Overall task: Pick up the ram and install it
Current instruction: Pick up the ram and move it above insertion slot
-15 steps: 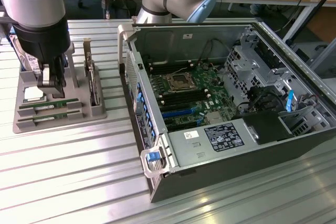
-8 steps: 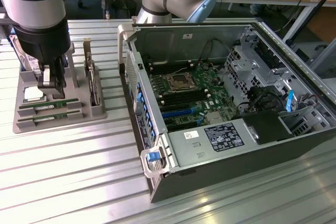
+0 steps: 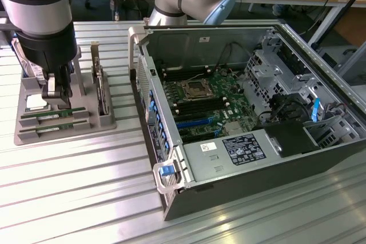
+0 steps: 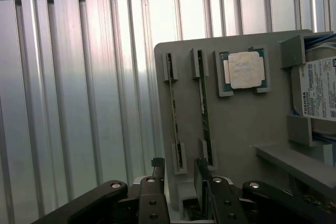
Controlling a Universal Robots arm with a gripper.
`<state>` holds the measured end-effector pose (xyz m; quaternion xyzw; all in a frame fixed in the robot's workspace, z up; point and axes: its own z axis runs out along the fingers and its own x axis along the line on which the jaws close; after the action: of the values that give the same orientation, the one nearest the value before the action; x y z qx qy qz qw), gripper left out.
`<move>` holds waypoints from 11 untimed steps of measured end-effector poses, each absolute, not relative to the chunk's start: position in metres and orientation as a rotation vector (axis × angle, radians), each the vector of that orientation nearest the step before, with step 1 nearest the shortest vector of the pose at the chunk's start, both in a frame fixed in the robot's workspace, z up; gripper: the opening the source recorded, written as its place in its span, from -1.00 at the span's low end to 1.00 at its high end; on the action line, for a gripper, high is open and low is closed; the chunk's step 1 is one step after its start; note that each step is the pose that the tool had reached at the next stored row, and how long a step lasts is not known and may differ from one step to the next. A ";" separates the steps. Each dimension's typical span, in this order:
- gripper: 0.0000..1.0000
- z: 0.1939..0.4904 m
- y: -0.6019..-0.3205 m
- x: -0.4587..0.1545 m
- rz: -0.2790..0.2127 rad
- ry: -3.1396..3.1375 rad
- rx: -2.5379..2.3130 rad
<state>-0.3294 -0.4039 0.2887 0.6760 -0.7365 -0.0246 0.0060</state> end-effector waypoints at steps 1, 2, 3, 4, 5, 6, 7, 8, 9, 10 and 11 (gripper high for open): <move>-0.28 0.288 -0.404 -0.329 -0.077 -2.305 2.116; -0.28 0.288 -0.404 -0.330 -0.077 -2.305 2.116; -0.28 0.288 -0.404 -0.330 -0.077 -2.304 2.116; -0.28 0.288 -0.404 -0.330 -0.077 -2.304 2.116; -0.28 0.287 -0.404 -0.330 -0.077 -2.304 2.117; -0.28 0.287 -0.404 -0.330 -0.077 -2.303 2.117; -0.28 0.286 -0.404 -0.330 -0.077 -2.303 2.118; -0.28 0.286 -0.404 -0.330 -0.077 -2.303 2.118; -0.28 0.285 -0.404 -0.330 -0.077 -2.303 2.118; -0.28 0.285 -0.404 -0.330 -0.077 -2.302 2.118; -0.28 0.285 -0.404 -0.330 -0.077 -2.302 2.119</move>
<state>-0.3300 -0.4042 0.2849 0.6770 -0.7356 -0.0245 0.0060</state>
